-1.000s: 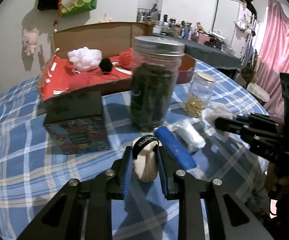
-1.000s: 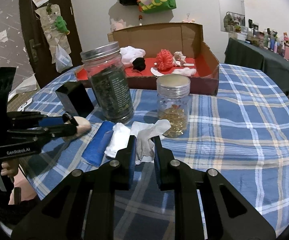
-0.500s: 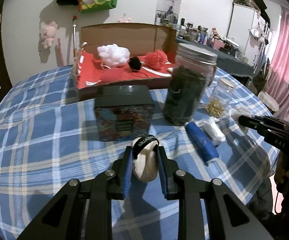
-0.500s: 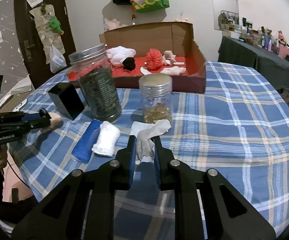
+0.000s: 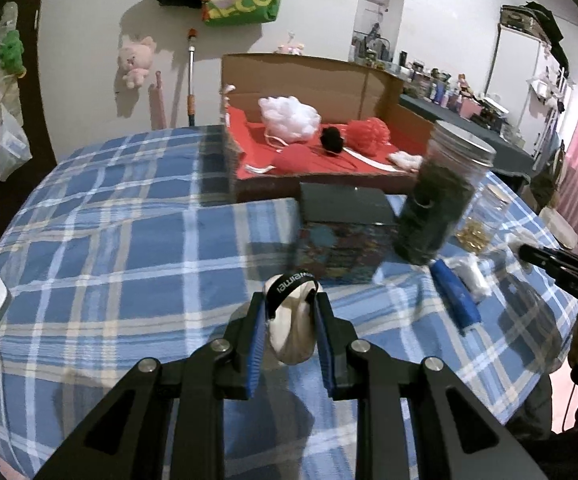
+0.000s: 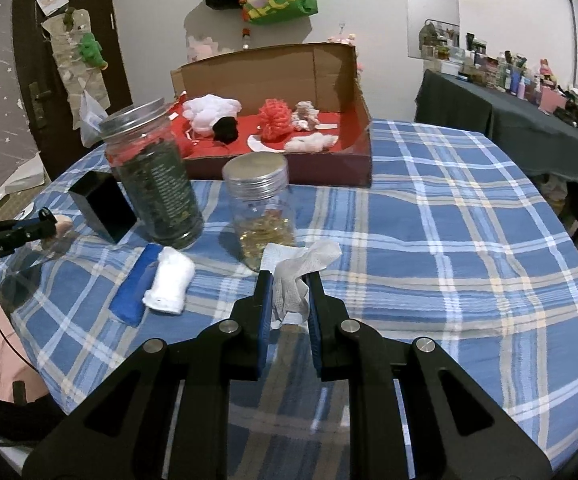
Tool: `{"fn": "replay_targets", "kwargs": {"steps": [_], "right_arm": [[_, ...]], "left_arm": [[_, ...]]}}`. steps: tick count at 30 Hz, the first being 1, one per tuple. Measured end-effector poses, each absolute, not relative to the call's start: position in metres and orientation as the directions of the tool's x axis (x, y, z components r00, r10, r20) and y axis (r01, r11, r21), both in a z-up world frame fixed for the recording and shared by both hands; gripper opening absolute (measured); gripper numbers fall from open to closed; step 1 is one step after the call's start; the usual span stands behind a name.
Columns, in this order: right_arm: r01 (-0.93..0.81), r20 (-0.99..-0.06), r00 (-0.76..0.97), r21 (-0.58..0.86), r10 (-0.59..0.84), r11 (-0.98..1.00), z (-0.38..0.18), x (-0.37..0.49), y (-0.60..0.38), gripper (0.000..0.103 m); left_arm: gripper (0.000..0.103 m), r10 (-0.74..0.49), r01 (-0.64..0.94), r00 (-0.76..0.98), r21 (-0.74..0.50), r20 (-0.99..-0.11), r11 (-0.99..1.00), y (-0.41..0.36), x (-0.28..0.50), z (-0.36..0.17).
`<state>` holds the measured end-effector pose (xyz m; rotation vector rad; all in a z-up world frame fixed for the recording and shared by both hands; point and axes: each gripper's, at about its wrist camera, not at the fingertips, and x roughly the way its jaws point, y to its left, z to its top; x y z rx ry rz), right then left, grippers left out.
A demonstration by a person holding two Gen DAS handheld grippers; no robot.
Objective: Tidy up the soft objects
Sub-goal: 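Carry the powder puff and white tissue in both grippers over the box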
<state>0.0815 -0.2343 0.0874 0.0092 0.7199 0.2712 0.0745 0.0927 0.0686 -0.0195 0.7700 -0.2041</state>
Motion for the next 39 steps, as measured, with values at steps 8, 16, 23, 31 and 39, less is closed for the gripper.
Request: {"fn": "replay_targets", "kwargs": {"steps": [8,16,23,31,39], "right_arm": [[-0.223,-0.670,0.707,0.093,0.227,0.970,0.087,0.094,-0.246,0.016],[-0.227,-0.675,0.700,0.098,0.233,0.969,0.092,0.114,-0.254,0.016],[-0.256,-0.671,0.697,0.097,0.253,0.962,0.096,0.133,-0.259,0.016],[-0.304,-0.667,0.686,0.099,0.290,0.948,0.101,0.150,-0.258,0.016],[-0.357,-0.661,0.672,0.109,0.335,0.928,0.107,0.166,-0.255,0.016]], "left_arm": [[0.025,-0.158,0.160,0.709,-0.061,-0.687,0.985,0.111,0.085,0.071],[0.025,-0.175,0.203,0.715,-0.038,-0.677,0.978,0.117,0.105,0.074],[0.025,-0.200,0.254,0.709,-0.020,-0.676,0.967,0.117,0.126,0.075],[0.025,-0.250,0.311,0.696,-0.031,-0.673,0.950,0.120,0.148,0.080],[0.025,-0.295,0.362,0.692,-0.036,-0.659,0.931,0.117,0.160,0.090]]}}
